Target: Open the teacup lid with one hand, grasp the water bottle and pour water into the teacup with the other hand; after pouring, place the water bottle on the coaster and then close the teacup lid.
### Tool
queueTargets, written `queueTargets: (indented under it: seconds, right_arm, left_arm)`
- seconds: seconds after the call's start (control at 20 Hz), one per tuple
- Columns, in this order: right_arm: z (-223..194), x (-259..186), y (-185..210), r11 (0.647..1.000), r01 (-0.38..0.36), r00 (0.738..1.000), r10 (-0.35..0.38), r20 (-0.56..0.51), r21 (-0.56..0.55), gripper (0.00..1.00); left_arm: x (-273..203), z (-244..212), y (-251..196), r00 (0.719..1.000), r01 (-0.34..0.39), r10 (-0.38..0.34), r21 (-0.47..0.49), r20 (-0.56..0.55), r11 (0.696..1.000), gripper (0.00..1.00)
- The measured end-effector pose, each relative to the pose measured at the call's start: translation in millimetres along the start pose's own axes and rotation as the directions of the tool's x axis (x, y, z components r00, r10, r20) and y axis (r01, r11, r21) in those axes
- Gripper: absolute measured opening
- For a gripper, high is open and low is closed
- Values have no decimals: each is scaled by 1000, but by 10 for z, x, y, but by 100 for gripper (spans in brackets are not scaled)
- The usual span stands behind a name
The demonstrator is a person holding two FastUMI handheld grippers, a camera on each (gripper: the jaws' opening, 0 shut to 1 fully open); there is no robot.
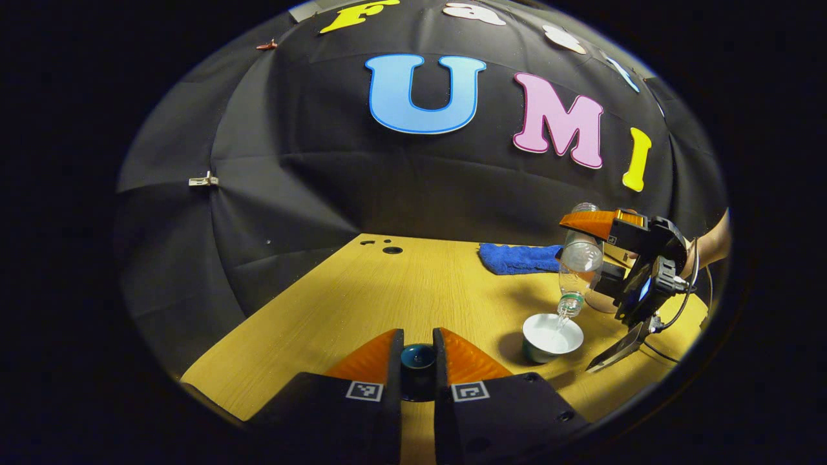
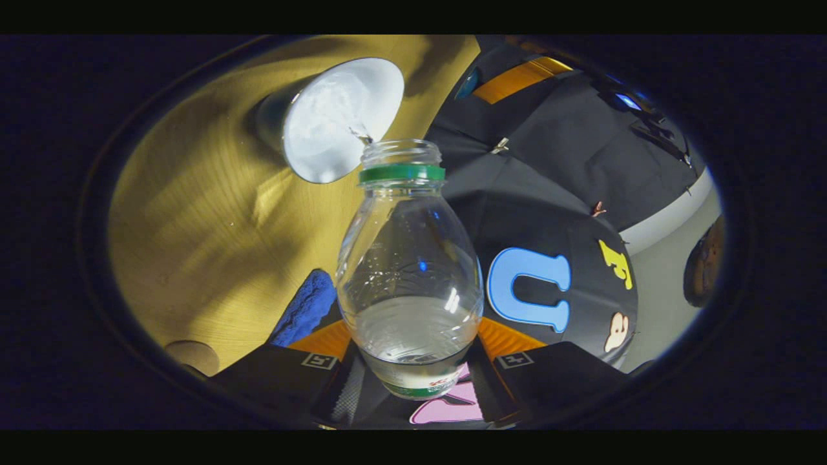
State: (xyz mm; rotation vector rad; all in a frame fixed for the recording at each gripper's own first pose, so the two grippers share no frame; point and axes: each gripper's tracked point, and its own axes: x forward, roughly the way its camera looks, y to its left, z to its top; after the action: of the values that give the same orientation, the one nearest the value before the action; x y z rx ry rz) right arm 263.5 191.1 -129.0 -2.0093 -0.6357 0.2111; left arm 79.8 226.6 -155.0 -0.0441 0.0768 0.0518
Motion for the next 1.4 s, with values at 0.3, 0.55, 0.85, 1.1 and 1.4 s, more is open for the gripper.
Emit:
queueTargets:
  seconds: [0.3,0.55,0.85,1.1,1.4]
  right_arm:
    - [53,-6,-56,1000,16,1000,-16,11,10,74]
    - [117,11,-48,1000,17,1000,-17,26,9,74]
    - [53,30,-36,1000,17,1000,-18,7,25,74]
    - [-33,-38,9,995,-4,999,7,-34,102,73]
    - [-460,-211,-140,923,3,978,78,-194,385,74]
  left_arm:
    - [-49,-18,-4,1000,-11,11,-1,-2,1000,24]
    - [-99,-37,31,999,-35,34,-11,-2,999,24]
    - [-126,-54,14,998,-62,62,-5,-2,998,24]
    - [-146,10,-68,998,-63,63,-5,6,998,24]
    - [-175,148,-156,996,-82,82,-3,29,997,24]
